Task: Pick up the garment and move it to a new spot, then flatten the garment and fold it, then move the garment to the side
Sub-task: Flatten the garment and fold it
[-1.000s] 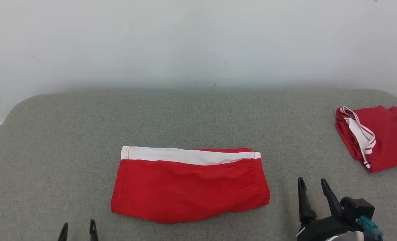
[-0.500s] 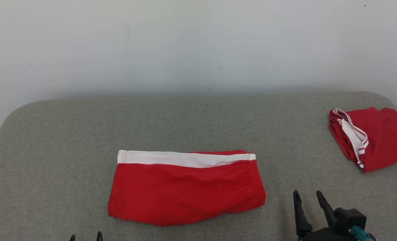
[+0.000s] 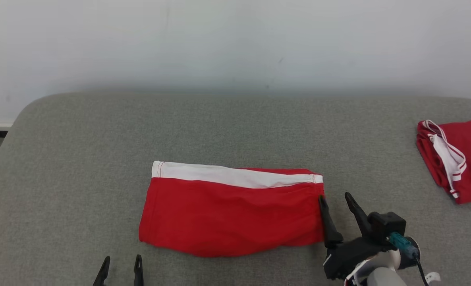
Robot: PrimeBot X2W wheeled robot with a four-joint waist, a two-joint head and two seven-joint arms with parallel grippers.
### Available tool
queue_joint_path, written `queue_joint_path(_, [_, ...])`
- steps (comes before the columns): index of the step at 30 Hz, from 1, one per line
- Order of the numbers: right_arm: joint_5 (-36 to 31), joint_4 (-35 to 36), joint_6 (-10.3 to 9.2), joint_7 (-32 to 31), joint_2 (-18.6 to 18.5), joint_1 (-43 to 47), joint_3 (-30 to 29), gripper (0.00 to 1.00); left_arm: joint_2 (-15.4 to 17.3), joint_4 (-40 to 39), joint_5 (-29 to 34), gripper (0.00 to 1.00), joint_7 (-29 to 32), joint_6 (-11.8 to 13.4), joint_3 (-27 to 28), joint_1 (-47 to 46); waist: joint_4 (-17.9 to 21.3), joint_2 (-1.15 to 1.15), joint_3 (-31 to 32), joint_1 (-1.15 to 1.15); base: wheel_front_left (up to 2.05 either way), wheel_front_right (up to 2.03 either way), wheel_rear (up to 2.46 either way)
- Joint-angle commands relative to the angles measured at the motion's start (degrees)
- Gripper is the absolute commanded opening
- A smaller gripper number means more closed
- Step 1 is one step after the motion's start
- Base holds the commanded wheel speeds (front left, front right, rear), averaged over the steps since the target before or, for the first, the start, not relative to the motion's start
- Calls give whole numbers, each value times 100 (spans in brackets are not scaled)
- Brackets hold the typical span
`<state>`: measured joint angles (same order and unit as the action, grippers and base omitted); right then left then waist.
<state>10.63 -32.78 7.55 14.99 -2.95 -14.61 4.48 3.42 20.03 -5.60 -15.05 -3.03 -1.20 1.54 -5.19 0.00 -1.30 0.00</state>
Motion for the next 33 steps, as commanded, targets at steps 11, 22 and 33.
queue_joint_path(11, [162, -1251, -16, -537, 7, -883, 30, 100, -55, 57, -52, 100, -15, -60, -129, -328, -382, 0, -545, 0, 0, 0, 0])
queue_joint_path(22, [889, -2239, -20, -868, 14, -821, 168, 100, -56, 61, -200, 100, -15, -36, -256, -406, -451, 0, -708, 0, 0, 0, 0])
queue_joint_path(33, [1665, -2295, -20, -597, -129, -1074, 336, 0, -56, 151, -218, 100, -15, -80, -277, -411, -396, 0, -651, 0, 0, 0, 0])
